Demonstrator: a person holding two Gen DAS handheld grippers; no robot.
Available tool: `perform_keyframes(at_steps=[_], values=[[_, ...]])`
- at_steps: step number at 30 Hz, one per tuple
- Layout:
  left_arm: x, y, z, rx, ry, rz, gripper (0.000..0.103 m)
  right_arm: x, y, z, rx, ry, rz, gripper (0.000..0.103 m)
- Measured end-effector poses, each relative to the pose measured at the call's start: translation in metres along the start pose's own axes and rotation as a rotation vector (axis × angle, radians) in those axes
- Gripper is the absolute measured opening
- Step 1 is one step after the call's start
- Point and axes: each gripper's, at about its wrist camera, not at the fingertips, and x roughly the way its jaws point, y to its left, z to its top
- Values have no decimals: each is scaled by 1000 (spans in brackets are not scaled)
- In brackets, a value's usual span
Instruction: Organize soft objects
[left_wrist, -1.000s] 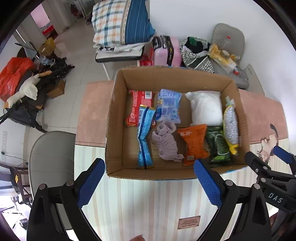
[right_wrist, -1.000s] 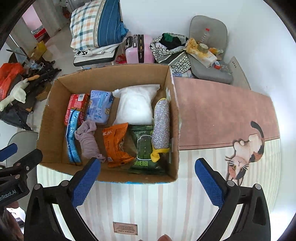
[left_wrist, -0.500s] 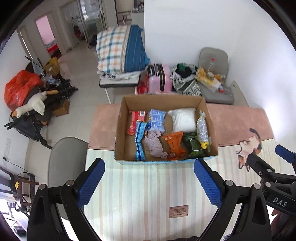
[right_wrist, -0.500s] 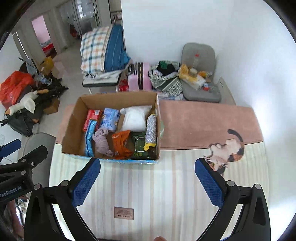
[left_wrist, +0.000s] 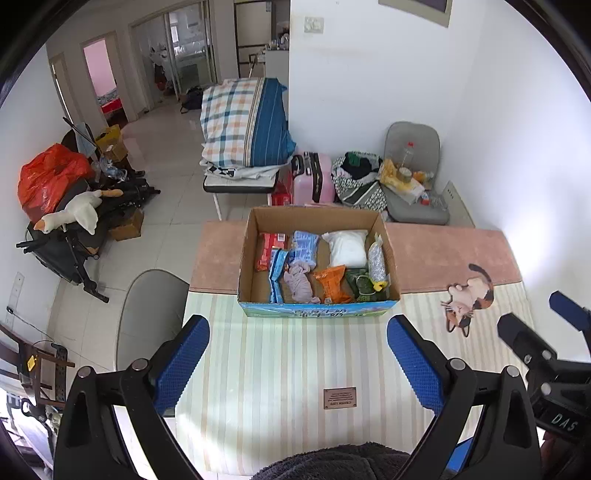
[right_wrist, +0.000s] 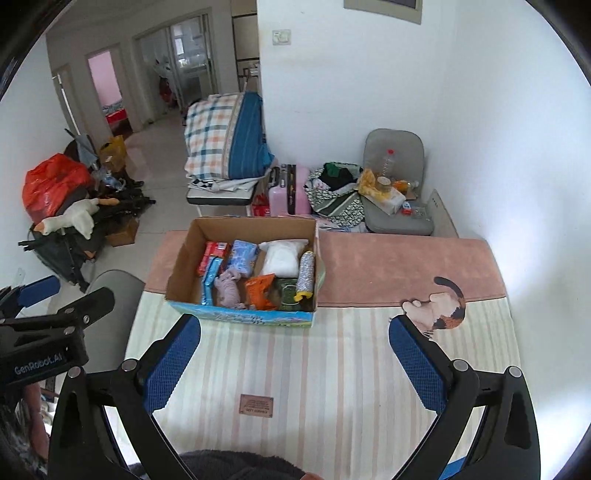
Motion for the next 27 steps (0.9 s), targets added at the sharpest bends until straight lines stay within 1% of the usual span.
perform_keyframes(at_steps=[3,6,11,14,19,27], values=[[-12,0,-3,-1,-30,19,99,-15,1,-5,-7,-12,3,103],[-22,0,-7,-4,-46,20,99,-23,1,-8,-9,-17,7,103],[-31,1,-8,-1,-70,29,99,-36,-2,-6,-3,-51,-16,103],[-35,2,-7,-3,-83,33,99,-38,-4,-4,1,-75,-35,103],[-38,2,-7,-8,-94,39,99,-42,-7,2,5,-90,-43,103],[-26,1,-3,-5,-95,60,99,-31,-6,8,8,-100,-61,103]])
